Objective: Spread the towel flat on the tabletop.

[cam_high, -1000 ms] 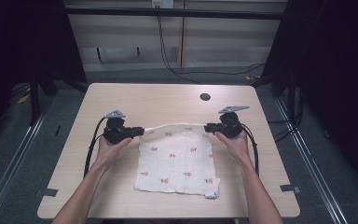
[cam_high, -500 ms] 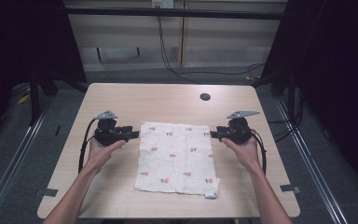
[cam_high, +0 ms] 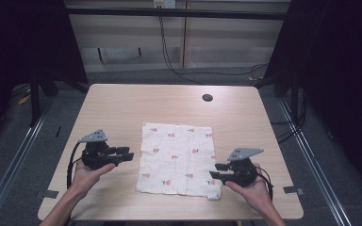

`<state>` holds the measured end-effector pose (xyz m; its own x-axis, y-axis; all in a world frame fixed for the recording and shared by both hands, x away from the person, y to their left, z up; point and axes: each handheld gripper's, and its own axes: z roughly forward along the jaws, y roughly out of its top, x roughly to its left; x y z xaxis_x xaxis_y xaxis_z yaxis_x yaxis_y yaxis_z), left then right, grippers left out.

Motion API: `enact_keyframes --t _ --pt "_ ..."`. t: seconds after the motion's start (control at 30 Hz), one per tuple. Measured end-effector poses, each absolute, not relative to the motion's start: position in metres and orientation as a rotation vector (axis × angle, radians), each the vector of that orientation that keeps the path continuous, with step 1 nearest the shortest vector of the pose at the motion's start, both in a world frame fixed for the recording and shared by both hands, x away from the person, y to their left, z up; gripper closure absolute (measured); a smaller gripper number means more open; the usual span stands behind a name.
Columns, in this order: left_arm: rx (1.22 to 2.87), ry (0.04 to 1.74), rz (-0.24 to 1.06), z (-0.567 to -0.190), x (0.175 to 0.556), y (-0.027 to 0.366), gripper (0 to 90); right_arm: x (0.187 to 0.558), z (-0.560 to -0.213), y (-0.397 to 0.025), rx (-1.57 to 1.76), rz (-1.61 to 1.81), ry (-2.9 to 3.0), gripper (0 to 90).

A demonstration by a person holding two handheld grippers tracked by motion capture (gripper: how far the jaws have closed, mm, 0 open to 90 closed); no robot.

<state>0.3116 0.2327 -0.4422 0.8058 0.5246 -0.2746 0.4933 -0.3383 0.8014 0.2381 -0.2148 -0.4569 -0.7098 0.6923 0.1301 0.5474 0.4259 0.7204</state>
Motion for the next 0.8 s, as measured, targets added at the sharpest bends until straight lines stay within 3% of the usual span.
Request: enact_keyframes --t 0.47,0.8 --pt "2.191 0.648 -0.058 -0.478 0.281 0.200 56.1 0.215 -0.492 -0.215 1.087 1.021 2.578 54.0" --pt "2.295 0.581 -0.010 -0.493 0.269 0.185 50.3 0.215 -0.492 -0.215 1.083 0.984 2.543 70.4"
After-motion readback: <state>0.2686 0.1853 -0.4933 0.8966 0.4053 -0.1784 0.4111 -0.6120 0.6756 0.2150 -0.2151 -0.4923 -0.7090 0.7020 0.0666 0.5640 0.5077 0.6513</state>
